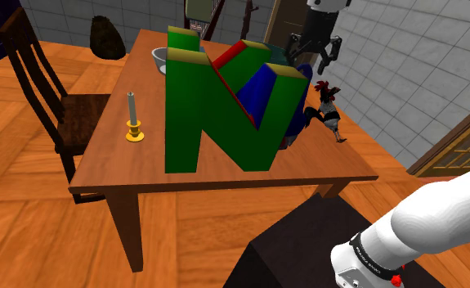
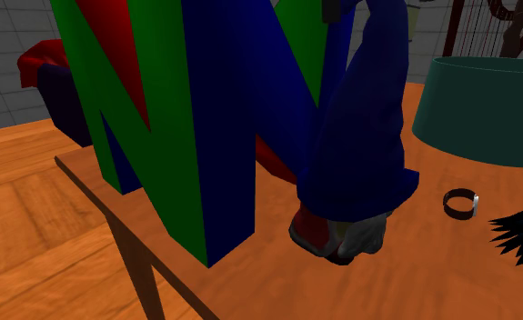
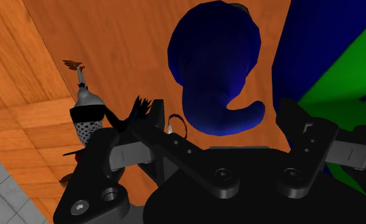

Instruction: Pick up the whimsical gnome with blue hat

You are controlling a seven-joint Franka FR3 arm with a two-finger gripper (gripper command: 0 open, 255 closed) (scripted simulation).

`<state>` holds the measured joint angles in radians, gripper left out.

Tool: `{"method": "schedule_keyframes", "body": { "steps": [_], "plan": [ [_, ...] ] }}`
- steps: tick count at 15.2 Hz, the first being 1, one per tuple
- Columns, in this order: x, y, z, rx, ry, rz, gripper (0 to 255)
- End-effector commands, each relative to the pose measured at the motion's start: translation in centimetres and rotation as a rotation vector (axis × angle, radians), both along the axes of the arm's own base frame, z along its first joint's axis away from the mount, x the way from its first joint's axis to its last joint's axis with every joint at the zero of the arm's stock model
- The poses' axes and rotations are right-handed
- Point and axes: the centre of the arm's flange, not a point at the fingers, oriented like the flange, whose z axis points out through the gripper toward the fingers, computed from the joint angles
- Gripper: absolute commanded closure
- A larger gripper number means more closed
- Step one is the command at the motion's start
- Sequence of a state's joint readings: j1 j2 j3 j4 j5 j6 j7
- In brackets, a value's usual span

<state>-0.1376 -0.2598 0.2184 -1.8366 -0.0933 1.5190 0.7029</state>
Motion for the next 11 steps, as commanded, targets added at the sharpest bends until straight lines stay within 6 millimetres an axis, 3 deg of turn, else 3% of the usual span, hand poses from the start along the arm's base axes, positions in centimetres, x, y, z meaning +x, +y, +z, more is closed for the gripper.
{"method": "schedule_keyframes", "body": {
  "steps": [1, 9, 11],
  "plan": [
    [0.03, 0.01, -0.24, 0.0, 0.0, 0.0, 255],
    [0.1, -0.16, -0.42, 0.0, 0.0, 0.0, 255],
    [0.0, 0.02, 0.34, 0.0, 0.0, 0.0, 255]
  ]
}}
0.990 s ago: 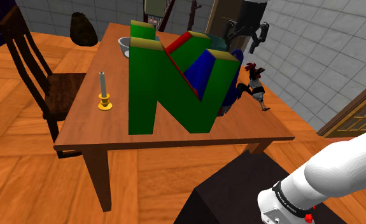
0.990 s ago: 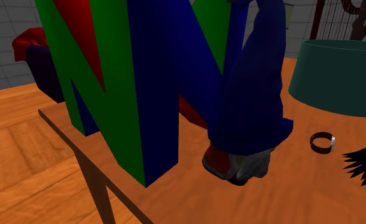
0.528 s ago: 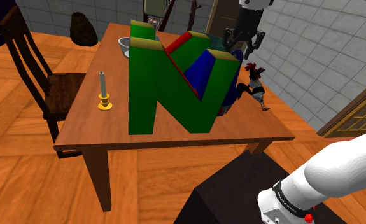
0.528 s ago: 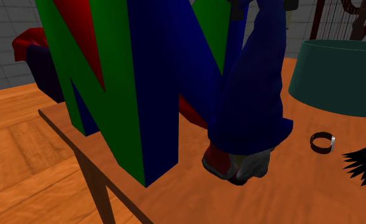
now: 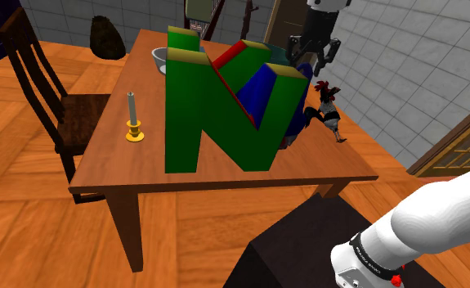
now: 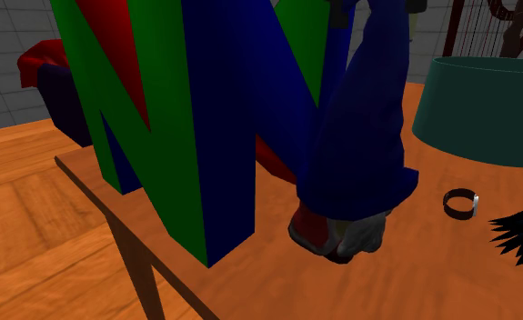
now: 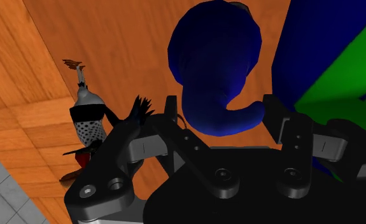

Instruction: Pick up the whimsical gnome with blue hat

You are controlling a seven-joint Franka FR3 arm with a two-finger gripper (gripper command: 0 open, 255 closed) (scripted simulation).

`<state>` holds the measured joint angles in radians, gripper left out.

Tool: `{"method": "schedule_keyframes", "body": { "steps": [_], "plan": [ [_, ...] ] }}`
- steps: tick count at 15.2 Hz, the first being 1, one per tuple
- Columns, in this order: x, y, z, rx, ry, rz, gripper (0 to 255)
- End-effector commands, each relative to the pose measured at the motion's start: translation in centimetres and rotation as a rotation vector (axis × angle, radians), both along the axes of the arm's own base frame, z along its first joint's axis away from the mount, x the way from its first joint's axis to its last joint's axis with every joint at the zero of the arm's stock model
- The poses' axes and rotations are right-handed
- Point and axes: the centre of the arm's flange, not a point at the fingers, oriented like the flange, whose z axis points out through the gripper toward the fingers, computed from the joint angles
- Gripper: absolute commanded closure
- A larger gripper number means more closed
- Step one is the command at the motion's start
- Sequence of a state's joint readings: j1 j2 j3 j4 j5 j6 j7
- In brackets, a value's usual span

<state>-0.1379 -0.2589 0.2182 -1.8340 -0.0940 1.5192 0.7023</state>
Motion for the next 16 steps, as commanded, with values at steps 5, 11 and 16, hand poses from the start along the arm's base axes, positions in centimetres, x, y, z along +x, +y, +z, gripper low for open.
{"method": "schedule_keyframes", "body": {
  "steps": [5, 11, 16],
  "plan": [
    [0.0, 0.1, 2.9, 0.0, 0.002, 0.0, 255],
    [0.0, 0.1, 6.1, 0.0, 0.002, 0.0, 255],
    [0.0, 0.1, 7.7, 0.0, 0.002, 0.0, 255]
  ]
}}
